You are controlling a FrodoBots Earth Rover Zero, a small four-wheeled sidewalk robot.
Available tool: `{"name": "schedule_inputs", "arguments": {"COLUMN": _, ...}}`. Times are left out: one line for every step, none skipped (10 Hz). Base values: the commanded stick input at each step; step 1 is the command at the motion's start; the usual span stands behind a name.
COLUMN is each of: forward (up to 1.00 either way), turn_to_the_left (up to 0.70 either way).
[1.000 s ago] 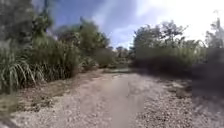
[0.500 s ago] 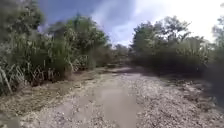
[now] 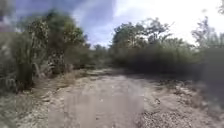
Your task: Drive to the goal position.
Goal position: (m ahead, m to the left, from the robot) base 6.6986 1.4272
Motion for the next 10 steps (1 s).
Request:
{"name": "schedule_inputs", "arguments": {"forward": 0.85, "turn_to_the_left": 0.00}}
{"name": "schedule_inputs", "arguments": {"forward": 0.85, "turn_to_the_left": 0.00}}
{"name": "schedule_inputs", "arguments": {"forward": 0.85, "turn_to_the_left": 0.00}}
{"name": "schedule_inputs", "arguments": {"forward": 0.85, "turn_to_the_left": 0.00}}
{"name": "schedule_inputs", "arguments": {"forward": 0.85, "turn_to_the_left": 0.00}}
{"name": "schedule_inputs", "arguments": {"forward": 0.85, "turn_to_the_left": 0.00}}
{"name": "schedule_inputs", "arguments": {"forward": 0.85, "turn_to_the_left": 0.00}}
{"name": "schedule_inputs", "arguments": {"forward": 0.85, "turn_to_the_left": 0.00}}
{"name": "schedule_inputs", "arguments": {"forward": 0.85, "turn_to_the_left": 0.09}}
{"name": "schedule_inputs", "arguments": {"forward": 0.85, "turn_to_the_left": 0.29}}
